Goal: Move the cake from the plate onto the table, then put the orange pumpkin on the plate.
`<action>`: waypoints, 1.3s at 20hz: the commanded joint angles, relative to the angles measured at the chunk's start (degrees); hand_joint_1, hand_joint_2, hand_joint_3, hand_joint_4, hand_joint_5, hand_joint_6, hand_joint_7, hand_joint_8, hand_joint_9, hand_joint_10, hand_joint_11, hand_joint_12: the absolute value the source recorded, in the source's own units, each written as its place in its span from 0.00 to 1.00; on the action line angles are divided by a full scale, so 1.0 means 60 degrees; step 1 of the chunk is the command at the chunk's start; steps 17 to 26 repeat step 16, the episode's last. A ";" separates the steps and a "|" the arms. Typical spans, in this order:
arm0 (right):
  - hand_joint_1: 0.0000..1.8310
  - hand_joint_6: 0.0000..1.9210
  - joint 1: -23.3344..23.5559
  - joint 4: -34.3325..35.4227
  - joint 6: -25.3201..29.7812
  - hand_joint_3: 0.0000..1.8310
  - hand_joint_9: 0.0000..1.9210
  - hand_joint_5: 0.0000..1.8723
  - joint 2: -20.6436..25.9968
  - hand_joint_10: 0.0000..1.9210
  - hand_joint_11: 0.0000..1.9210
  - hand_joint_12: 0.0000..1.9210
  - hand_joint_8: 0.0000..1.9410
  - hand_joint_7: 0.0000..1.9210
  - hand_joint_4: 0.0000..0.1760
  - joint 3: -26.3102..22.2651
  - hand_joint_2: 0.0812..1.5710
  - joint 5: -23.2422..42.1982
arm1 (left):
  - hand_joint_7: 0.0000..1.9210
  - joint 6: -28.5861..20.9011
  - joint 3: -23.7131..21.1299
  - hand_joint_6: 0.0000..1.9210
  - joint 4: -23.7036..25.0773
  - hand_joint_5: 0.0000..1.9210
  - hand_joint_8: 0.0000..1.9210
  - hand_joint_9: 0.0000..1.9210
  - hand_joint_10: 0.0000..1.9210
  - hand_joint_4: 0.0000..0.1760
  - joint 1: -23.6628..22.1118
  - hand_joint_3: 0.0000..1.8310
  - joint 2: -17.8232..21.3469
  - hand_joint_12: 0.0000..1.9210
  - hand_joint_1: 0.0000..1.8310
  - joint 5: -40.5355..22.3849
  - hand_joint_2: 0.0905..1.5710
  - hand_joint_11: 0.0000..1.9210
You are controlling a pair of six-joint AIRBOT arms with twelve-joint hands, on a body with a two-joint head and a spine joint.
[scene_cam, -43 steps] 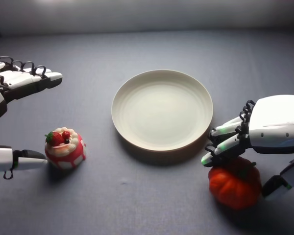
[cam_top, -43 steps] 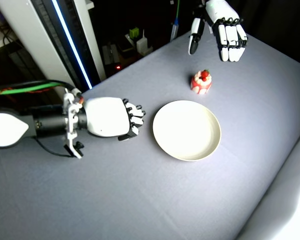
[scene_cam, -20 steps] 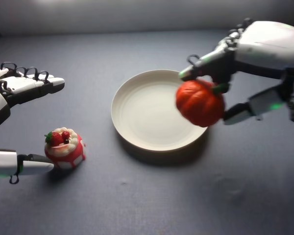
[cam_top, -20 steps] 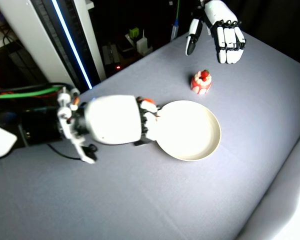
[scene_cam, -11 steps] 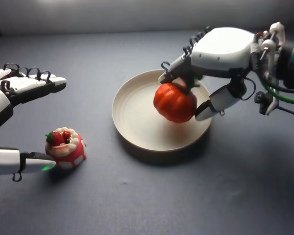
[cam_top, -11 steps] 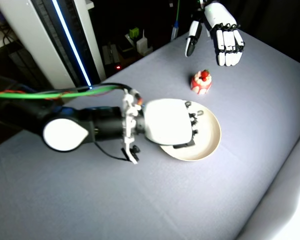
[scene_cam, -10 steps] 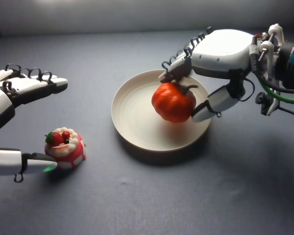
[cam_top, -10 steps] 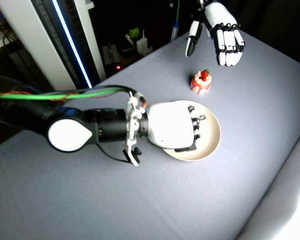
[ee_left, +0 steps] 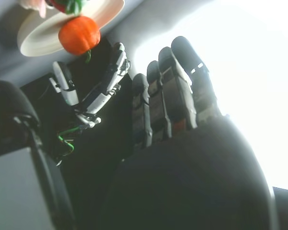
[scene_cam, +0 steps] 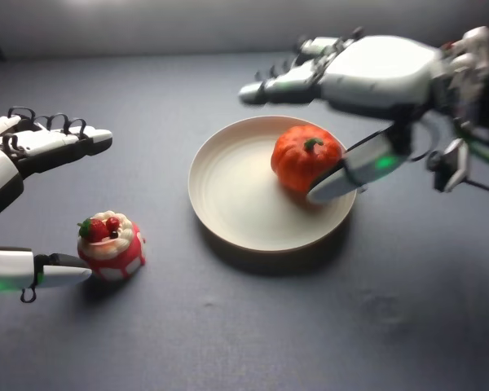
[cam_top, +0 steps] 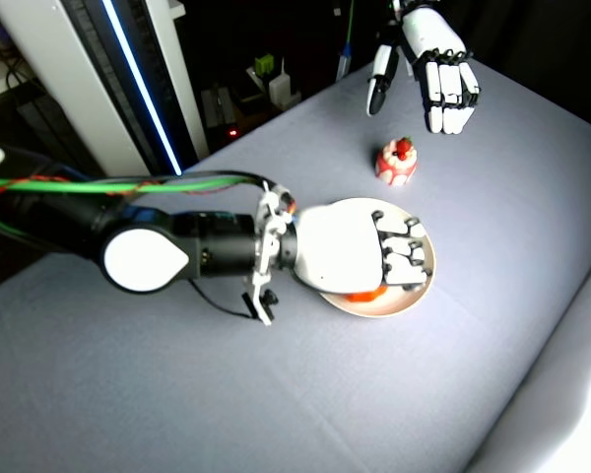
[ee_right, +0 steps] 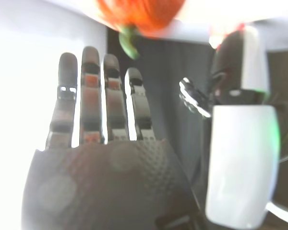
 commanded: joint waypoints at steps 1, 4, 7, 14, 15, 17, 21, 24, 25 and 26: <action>0.48 0.00 -0.0132 0.0935 -0.0038 0.00 0.19 0.12 0.0451 0.00 0.00 0.50 0.00 0.17 0.13 -0.0156 0.52 0.1601 | 0.18 -0.0043 -0.0016 0.00 -0.0214 0.17 0.00 0.18 0.00 0.00 -0.0012 0.00 0.0030 0.58 0.52 -0.1399 0.52 0.00; 0.45 0.00 -0.0790 0.2072 -0.0129 0.00 0.16 0.12 0.1214 0.00 0.00 0.40 0.00 0.17 0.25 -0.0771 0.53 0.3084 | 0.17 -0.0089 -0.0096 0.00 -0.0328 0.17 0.00 0.19 0.00 0.00 0.0096 0.00 0.0030 0.59 0.52 -0.1803 0.50 0.01; 0.53 0.00 -0.2002 0.3607 -0.0350 0.01 0.16 0.12 0.2097 0.00 0.00 0.38 0.00 0.18 0.28 -0.1539 0.56 0.4960 | 0.13 -0.0346 -0.0128 0.00 -0.0521 0.12 0.00 0.15 0.00 0.06 0.0231 0.00 -0.0125 0.57 0.49 -0.2690 0.52 0.00; 0.44 0.01 -0.3833 0.5292 -0.0441 0.00 0.34 0.25 0.2864 0.04 0.08 0.66 0.01 0.32 0.08 -0.2572 0.60 0.8257 | 0.10 -0.0474 -0.0243 0.00 -0.0540 0.05 0.00 0.12 0.00 0.44 0.0205 0.00 -0.0049 0.74 0.48 -0.4399 0.54 0.00; 0.45 0.02 -0.4021 0.5416 -0.0441 0.01 0.36 0.26 0.2906 0.04 0.10 0.68 0.02 0.33 0.06 -0.2684 0.61 0.8653 | 0.11 -0.0532 -0.0234 0.00 -0.0537 0.05 0.01 0.13 0.01 0.34 0.0205 0.01 -0.0054 0.82 0.44 -0.4592 0.55 0.00; 0.31 0.03 -0.4174 0.5503 -0.0441 0.01 0.48 0.32 0.2946 0.09 0.23 0.69 0.04 0.43 0.00 -0.2794 0.75 0.9047 | 0.13 -0.0583 -0.0221 0.52 -0.0516 0.04 0.01 0.13 0.06 0.41 0.0177 0.00 -0.0065 0.94 0.34 -0.4773 0.72 0.00; 0.31 0.03 -0.4174 0.5503 -0.0441 0.01 0.48 0.32 0.2946 0.09 0.23 0.69 0.04 0.43 0.00 -0.2794 0.75 0.9047 | 0.13 -0.0583 -0.0221 0.52 -0.0516 0.04 0.01 0.13 0.06 0.41 0.0177 0.00 -0.0065 0.94 0.34 -0.4773 0.72 0.00; 0.31 0.03 -0.4174 0.5503 -0.0441 0.01 0.48 0.32 0.2946 0.09 0.23 0.69 0.04 0.43 0.00 -0.2794 0.75 0.9047 | 0.13 -0.0583 -0.0221 0.52 -0.0516 0.04 0.01 0.13 0.06 0.41 0.0177 0.00 -0.0065 0.94 0.34 -0.4773 0.72 0.00; 0.31 0.03 -0.4174 0.5503 -0.0441 0.01 0.48 0.32 0.2946 0.09 0.23 0.69 0.04 0.43 0.00 -0.2794 0.75 0.9047 | 0.13 -0.0583 -0.0221 0.52 -0.0516 0.04 0.01 0.13 0.06 0.41 0.0177 0.00 -0.0065 0.94 0.34 -0.4773 0.72 0.00; 0.31 0.03 -0.4174 0.5503 -0.0441 0.01 0.48 0.32 0.2946 0.09 0.23 0.69 0.04 0.43 0.00 -0.2794 0.75 0.9047 | 0.13 -0.0583 -0.0221 0.52 -0.0516 0.04 0.01 0.13 0.06 0.41 0.0177 0.00 -0.0065 0.94 0.34 -0.4773 0.72 0.00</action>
